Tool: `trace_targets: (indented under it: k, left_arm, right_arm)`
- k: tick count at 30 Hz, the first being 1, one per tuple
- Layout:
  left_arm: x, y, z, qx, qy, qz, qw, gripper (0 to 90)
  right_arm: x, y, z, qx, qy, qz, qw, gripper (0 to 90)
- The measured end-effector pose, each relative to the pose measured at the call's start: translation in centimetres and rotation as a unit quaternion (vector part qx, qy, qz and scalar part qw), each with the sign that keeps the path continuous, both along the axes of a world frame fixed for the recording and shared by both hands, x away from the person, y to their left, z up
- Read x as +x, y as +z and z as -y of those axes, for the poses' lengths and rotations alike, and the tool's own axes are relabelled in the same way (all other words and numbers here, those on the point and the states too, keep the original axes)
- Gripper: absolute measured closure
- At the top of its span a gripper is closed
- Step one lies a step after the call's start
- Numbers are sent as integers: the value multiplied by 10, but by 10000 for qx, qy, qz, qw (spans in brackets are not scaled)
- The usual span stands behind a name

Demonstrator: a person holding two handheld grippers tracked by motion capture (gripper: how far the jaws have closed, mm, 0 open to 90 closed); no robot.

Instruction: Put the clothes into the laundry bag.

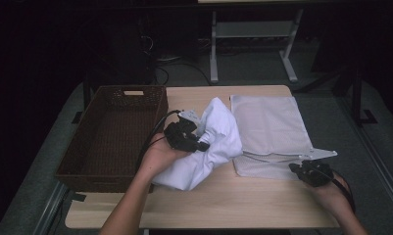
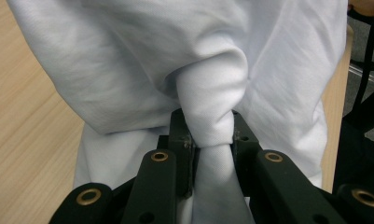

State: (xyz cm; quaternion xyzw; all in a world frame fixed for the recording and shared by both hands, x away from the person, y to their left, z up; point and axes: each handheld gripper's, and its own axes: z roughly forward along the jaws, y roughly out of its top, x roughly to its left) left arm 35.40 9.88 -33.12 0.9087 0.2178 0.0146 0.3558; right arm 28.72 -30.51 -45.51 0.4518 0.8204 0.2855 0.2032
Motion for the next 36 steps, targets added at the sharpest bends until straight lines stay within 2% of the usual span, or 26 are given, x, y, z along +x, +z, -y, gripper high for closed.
trace_targets:
  k: [8, 10, 17, 28, 36]
  left_arm:
    - [1, -7, -1, 95, -5, -49, 9999, 758]
    - [2, -9, -2, 100, -14, -88, 9999, 758]
    - [2, -9, -3, 111, -19, -97, 9999, 758]
    - [3, -11, -5, 119, -42, -178, 9998, 758]
    - [4, -13, -4, 120, -50, -216, 9997, 758]
  right_arm:
    - [2, -5, 6, -119, -82, -135, 9998, 892]
    - [3, -8, 7, -135, -43, -204, 9997, 893]
    - [2, -8, 3, -147, 20, -221, 9996, 895]
    - [4, -7, -31, -152, 535, -223, 9982, 894]
    - [8, -7, -58, -164, 955, -227, 9950, 895]
